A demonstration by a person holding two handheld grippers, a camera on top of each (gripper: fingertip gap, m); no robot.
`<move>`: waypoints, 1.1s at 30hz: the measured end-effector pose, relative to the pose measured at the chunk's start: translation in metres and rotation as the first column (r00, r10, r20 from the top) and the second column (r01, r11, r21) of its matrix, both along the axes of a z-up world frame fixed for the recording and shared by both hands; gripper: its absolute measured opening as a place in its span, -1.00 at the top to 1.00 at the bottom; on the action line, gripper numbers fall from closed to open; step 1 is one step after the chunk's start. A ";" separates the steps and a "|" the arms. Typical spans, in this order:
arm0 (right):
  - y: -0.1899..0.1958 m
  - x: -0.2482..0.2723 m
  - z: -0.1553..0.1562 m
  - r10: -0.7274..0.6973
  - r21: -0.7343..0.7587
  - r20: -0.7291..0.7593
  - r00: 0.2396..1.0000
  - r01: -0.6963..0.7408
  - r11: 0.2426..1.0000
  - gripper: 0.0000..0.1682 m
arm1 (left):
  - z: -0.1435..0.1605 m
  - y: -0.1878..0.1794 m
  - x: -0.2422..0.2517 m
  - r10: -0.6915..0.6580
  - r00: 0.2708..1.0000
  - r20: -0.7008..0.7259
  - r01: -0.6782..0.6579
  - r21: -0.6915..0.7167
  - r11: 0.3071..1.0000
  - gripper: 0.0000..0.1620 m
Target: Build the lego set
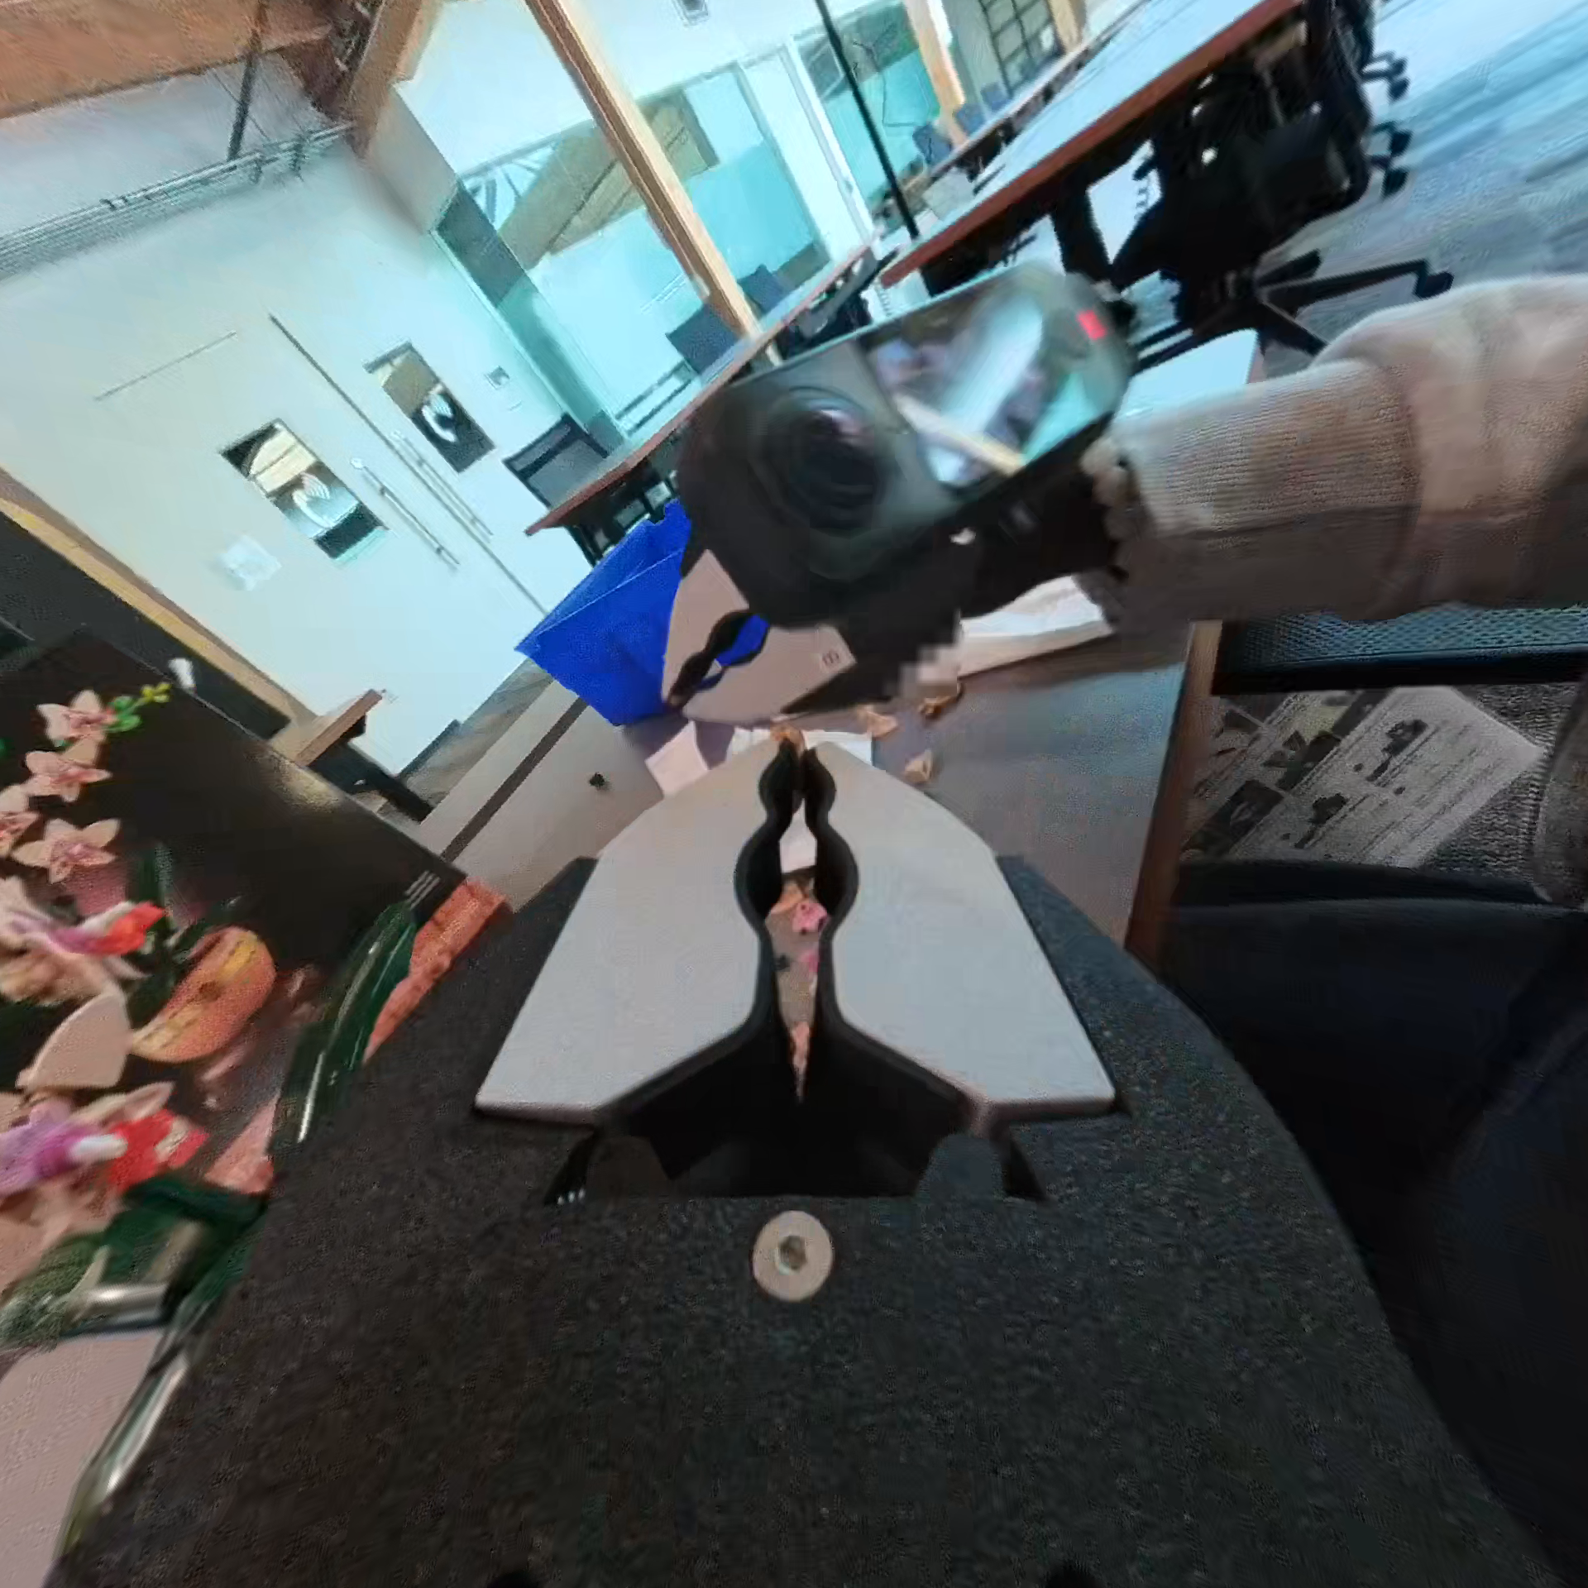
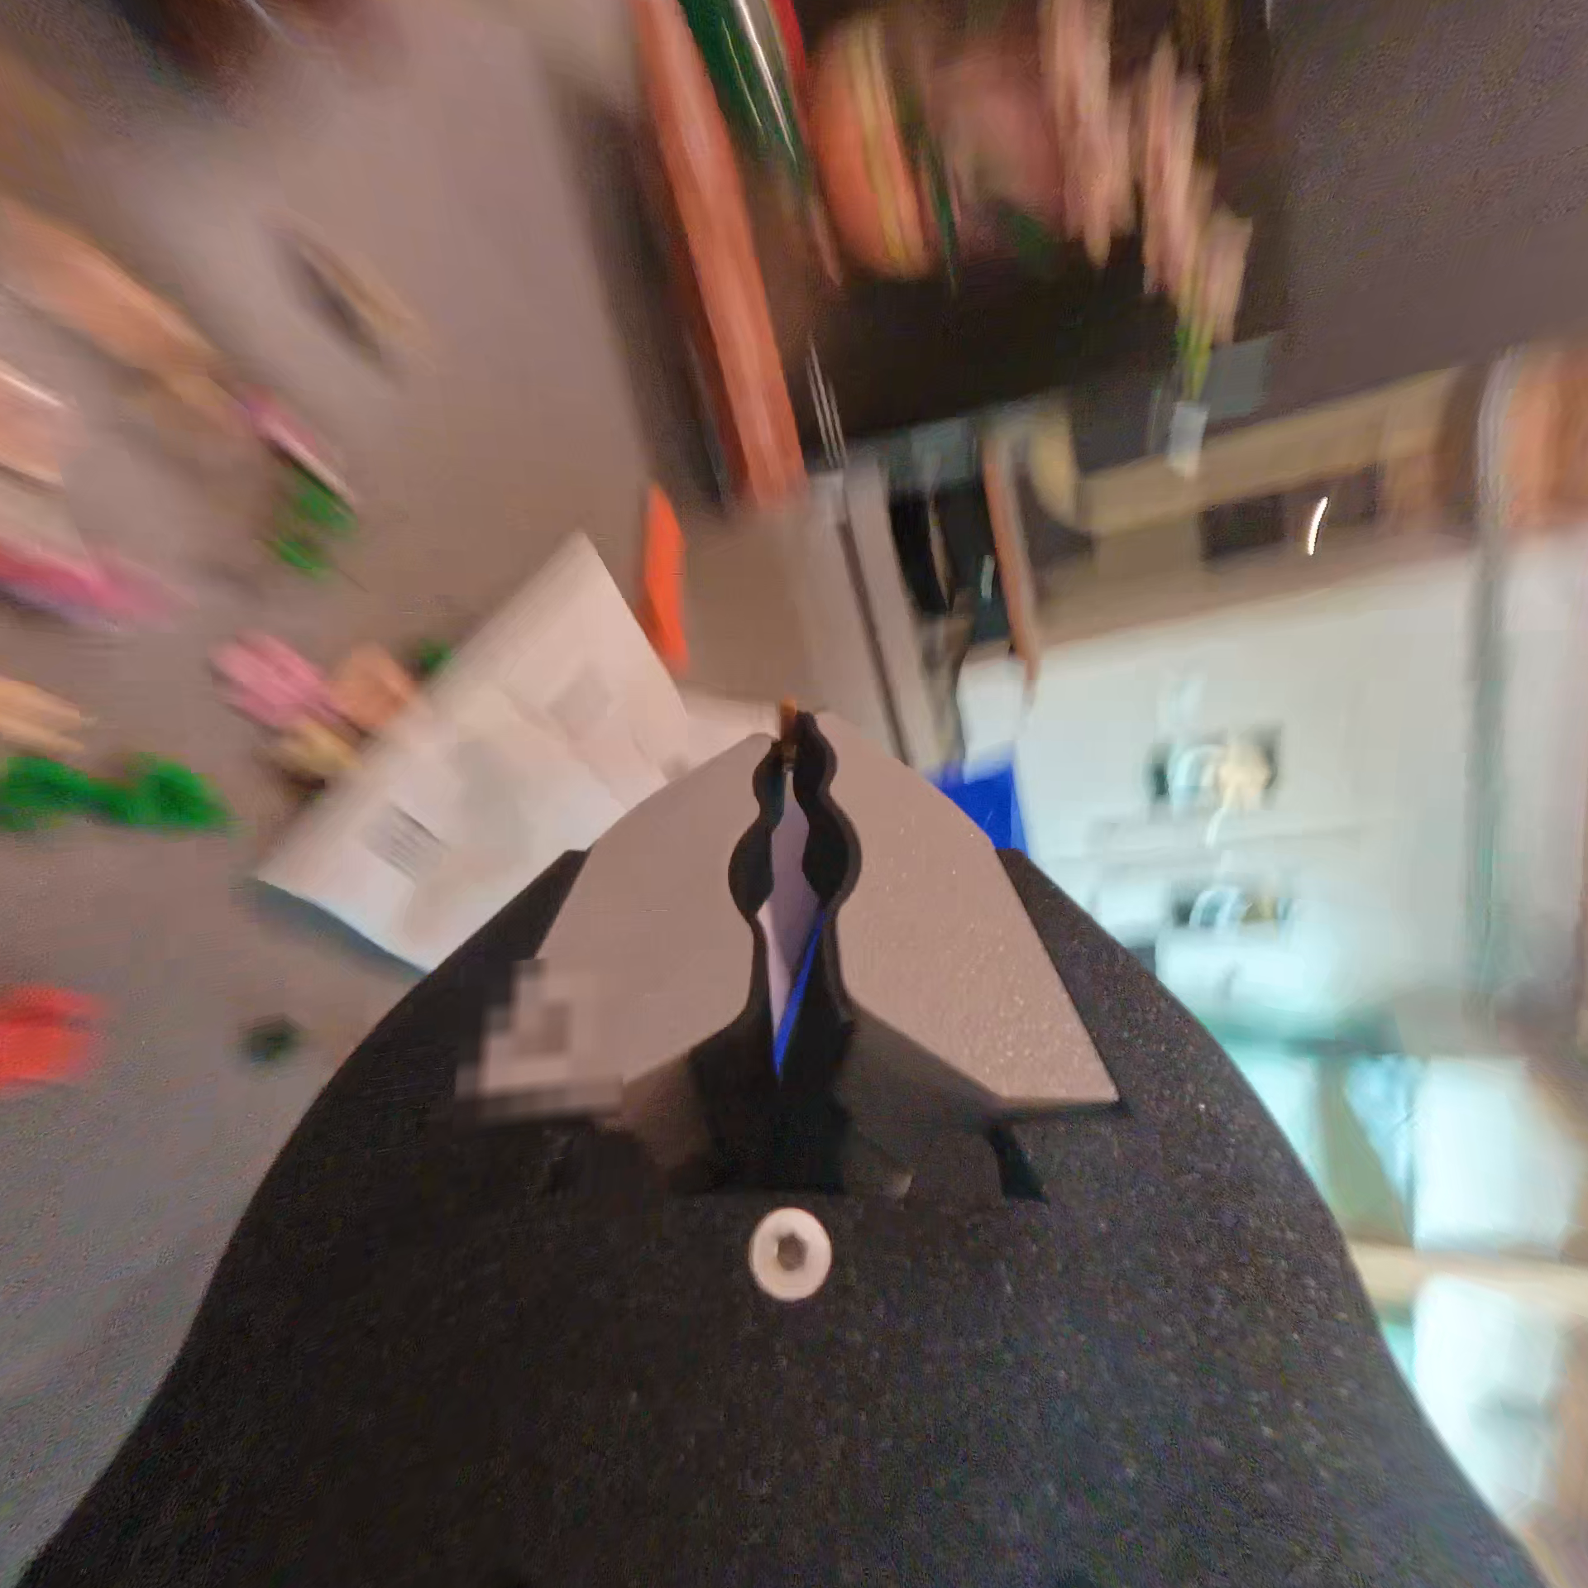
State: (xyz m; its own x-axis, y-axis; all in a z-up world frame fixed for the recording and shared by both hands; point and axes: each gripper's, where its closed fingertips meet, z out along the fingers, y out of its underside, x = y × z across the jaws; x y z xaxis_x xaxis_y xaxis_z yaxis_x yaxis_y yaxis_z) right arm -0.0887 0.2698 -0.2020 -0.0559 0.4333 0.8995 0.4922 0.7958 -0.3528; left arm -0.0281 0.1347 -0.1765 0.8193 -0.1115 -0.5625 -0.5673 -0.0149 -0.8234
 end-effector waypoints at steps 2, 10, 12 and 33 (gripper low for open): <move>-0.004 0.010 0.024 0.103 -0.381 -0.225 0.969 -0.185 0.906 0.99 | -0.012 -0.003 -0.033 0.134 0.984 -0.116 -0.137 -0.012 0.991 0.98; -0.077 0.007 0.007 0.402 -0.472 -0.068 0.913 -0.384 0.793 0.98 | -0.023 0.007 -0.073 0.125 0.982 0.139 -0.096 -0.198 0.975 0.98; -0.079 0.007 -0.022 0.405 -0.598 0.056 0.912 -0.295 0.745 0.98 | -0.043 0.012 -0.080 0.165 0.978 0.129 -0.119 -0.305 0.945 0.98; -0.111 0.007 -0.022 0.540 -0.743 -0.052 0.840 -0.393 0.541 0.97 | -0.059 0.029 -0.074 0.100 0.953 0.285 0.006 -0.350 0.937 0.59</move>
